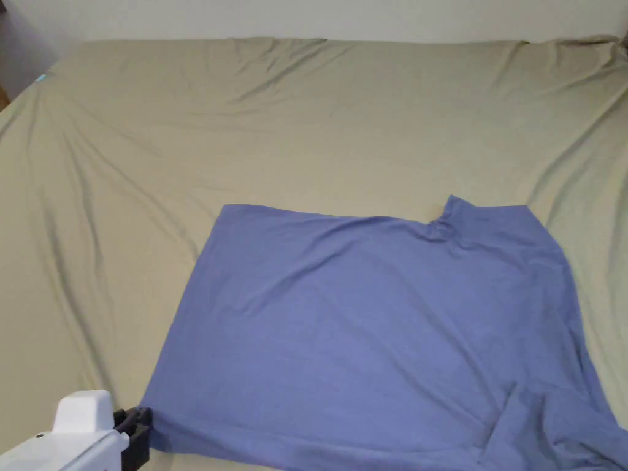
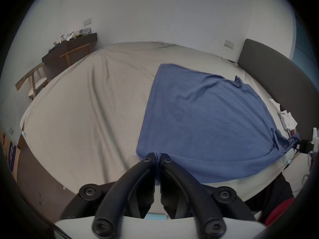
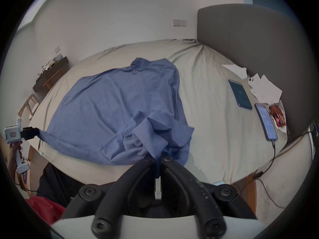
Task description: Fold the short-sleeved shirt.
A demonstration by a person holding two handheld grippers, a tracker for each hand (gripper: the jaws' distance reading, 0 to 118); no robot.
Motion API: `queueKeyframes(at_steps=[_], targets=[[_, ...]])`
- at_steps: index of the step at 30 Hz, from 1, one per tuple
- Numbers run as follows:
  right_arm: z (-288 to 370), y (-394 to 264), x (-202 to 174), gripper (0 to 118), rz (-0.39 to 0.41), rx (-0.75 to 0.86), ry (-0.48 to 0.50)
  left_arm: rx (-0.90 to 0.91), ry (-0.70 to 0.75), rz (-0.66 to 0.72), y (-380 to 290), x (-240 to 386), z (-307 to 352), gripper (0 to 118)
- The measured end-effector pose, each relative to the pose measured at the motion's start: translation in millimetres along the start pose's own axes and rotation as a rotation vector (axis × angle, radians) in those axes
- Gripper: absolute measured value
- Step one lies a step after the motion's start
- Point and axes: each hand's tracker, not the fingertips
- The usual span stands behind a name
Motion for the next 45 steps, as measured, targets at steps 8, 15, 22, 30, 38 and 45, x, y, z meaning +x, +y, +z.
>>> queueKeyframes(at_steps=[8, 15, 22, 30, 38, 45], targets=[[-51, 84, 13, 5, 0.099, 0.037, -0.02, 0.107, -0.022, -0.049, 73, 6, -35, 5], [-146, 124, 20, 5, 0.103, -0.049, -0.02, 0.027, 0.048, -0.102, 97, 17, -116, 5], [-176, 124, 14, 60, 0.208, -0.066, -0.093, -0.035, 0.113, -0.128, 88, 24, -144, 79], [-24, 130, 23, 104, 0.134, 0.546, -0.099, 0.426, -0.026, -0.044, 104, 20, 0, 102], [104, 58, -33, 3, 0.116, 0.744, -0.113, 0.736, -0.083, -0.053, 54, 69, 152, 18], [118, 24, -52, 0, 0.164, 0.672, -0.089, 0.701, -0.082, -0.115, 25, 88, 181, 0]])
